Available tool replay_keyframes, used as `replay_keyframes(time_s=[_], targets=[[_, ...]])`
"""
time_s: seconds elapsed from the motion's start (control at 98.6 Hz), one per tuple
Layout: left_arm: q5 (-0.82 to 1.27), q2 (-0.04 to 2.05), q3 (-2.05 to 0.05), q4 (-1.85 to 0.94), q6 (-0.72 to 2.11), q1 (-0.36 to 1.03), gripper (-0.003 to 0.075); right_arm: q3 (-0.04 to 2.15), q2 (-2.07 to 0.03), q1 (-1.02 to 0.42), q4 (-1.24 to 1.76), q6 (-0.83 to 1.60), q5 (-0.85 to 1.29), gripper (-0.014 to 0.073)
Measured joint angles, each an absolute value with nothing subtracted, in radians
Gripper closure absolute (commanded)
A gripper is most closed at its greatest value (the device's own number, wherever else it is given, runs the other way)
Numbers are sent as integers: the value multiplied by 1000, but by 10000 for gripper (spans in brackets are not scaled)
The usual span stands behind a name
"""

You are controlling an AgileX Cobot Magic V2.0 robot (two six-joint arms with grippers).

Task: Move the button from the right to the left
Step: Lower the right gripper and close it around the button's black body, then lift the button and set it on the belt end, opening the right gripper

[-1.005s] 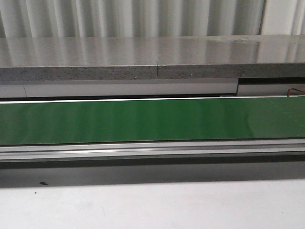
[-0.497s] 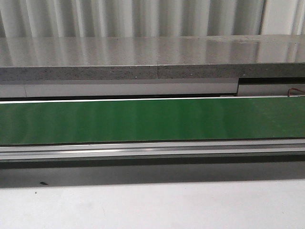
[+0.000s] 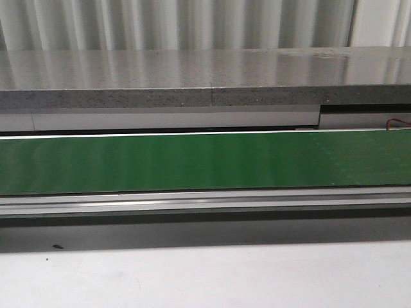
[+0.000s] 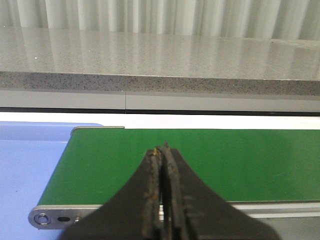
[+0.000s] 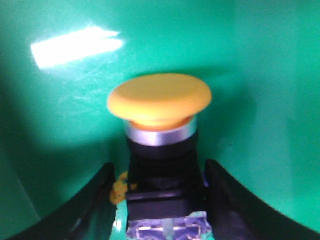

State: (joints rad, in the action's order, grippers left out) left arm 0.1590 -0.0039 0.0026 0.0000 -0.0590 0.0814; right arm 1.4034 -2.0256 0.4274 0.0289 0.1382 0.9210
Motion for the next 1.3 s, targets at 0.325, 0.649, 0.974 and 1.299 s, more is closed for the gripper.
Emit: replay_keyframes(time_s=[0.325,0.649,0.974,1.299], targets=[[159,-4,3,0,-59,81,741,1403,-1891,410,63,138,974,377],[159,-4,3,0,-59,81,741,1403,-1755,248,99,88,1073,377],[159,-4,3,0,-59,81,741,1395,-1787,135,119,-35,1070,304],[159,-4,3,0,-59,81,741,1395,-1809,133,95,-18,1048,83]])
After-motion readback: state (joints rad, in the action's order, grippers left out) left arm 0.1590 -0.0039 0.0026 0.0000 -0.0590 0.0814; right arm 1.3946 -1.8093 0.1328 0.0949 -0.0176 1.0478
